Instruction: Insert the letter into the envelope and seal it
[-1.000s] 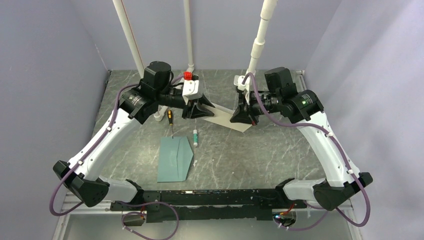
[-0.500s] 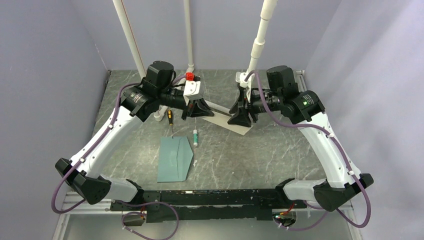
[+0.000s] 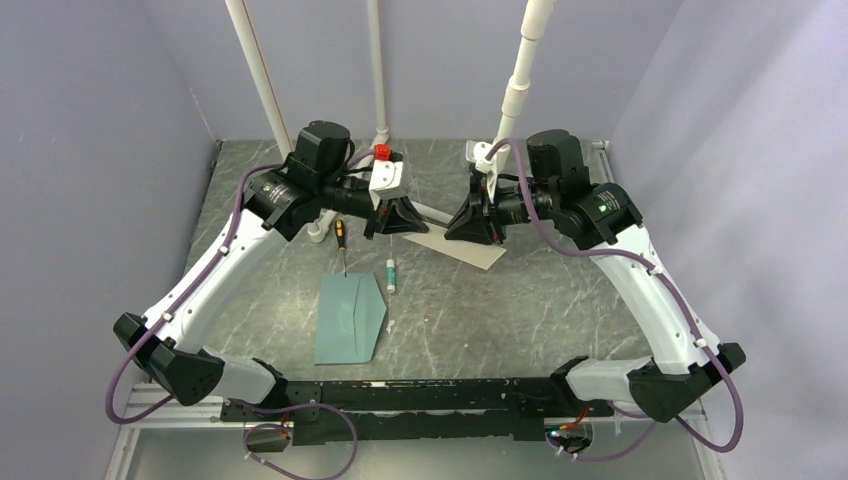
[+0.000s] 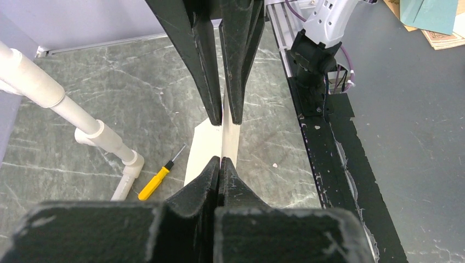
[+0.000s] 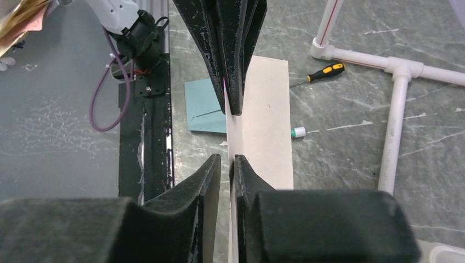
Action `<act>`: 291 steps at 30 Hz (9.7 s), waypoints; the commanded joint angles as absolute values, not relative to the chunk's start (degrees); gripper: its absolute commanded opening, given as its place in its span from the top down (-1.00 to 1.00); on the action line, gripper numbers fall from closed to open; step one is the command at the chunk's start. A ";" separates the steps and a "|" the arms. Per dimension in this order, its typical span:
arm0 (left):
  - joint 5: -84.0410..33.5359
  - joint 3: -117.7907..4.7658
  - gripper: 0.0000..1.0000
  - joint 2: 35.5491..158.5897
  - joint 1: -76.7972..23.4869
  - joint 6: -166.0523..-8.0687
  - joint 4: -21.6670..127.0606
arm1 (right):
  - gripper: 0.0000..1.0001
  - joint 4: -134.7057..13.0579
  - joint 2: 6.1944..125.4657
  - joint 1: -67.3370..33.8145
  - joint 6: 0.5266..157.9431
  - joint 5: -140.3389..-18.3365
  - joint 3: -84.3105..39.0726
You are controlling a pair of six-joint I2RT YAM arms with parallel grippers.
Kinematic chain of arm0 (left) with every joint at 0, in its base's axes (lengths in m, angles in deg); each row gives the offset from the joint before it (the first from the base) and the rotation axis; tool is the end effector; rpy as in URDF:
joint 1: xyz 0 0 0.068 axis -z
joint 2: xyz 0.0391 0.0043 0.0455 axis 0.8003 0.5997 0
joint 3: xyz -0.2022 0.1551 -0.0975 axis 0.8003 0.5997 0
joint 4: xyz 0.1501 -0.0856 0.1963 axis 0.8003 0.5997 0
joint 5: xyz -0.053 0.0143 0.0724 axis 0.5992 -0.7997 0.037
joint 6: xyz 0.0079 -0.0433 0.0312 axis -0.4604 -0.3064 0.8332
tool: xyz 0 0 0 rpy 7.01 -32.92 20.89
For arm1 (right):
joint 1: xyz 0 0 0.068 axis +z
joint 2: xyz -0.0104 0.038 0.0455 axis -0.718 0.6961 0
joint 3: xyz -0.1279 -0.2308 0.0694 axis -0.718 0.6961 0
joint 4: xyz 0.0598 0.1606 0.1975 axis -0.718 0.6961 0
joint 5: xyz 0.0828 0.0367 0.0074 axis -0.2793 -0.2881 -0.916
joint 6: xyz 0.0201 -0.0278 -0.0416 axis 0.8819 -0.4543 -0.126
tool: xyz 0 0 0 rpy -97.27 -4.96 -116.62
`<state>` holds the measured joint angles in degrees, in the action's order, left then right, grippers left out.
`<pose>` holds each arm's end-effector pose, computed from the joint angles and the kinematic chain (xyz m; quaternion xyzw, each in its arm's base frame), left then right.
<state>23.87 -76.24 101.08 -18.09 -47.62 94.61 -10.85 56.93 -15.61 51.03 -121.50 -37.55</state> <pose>0.2124 -0.1857 0.4418 0.6040 0.5088 -0.4379 0.4296 0.1890 0.1419 0.4474 -0.5292 0.6260 0.4015 0.4086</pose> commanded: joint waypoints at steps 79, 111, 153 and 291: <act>4.63 -67.19 -0.15 91.25 -28.98 -122.95 46.74 | 1.00 -79.20 61.25 -14.42 134.61 -104.65 -33.09; 6.21 -67.00 0.95 91.74 -29.16 -121.72 47.59 | -0.18 -74.73 56.95 -13.74 119.26 -104.68 -31.00; 10.62 -69.52 0.93 93.29 -30.65 -124.28 39.85 | 1.00 -59.14 58.15 -13.43 105.39 -134.90 -31.26; -23.08 -16.85 -0.15 89.32 -28.65 -123.94 87.03 | 1.00 -73.87 79.82 6.49 126.40 -72.59 10.55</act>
